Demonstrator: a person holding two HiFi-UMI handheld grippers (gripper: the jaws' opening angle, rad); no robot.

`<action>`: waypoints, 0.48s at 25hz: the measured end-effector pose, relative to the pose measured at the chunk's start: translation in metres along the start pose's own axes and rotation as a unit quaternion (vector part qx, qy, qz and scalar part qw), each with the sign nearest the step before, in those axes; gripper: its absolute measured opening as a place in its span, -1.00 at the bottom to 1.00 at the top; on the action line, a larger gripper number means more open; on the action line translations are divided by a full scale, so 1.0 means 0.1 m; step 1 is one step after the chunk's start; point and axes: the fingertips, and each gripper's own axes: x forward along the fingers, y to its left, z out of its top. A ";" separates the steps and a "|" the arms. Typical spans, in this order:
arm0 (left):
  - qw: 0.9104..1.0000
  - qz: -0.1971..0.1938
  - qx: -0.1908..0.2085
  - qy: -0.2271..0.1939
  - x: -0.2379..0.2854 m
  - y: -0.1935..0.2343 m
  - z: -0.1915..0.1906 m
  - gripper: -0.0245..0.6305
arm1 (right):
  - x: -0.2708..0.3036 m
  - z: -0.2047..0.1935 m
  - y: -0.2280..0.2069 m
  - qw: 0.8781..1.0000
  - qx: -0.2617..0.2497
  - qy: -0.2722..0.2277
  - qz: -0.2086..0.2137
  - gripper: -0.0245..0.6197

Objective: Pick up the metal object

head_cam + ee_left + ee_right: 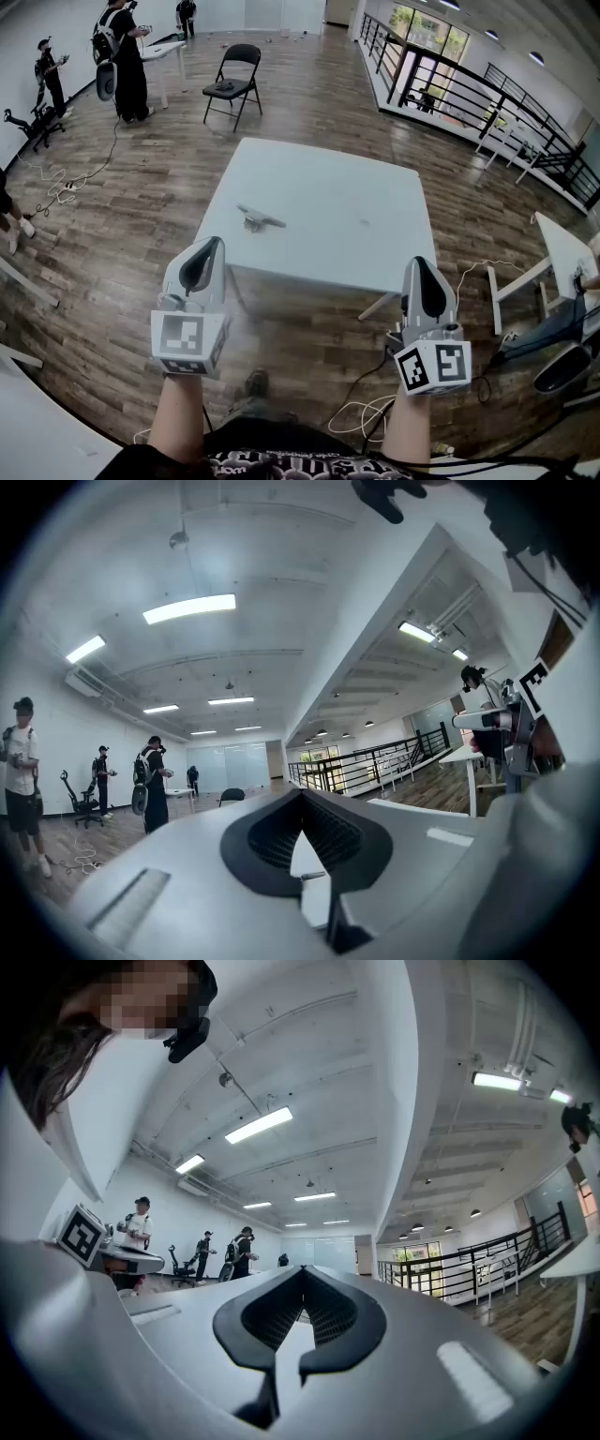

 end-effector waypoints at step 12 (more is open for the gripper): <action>1.000 0.002 0.008 0.012 0.02 0.03 -0.11 -0.93 | 0.03 0.00 0.00 1.000 0.002 0.000 0.000 -0.91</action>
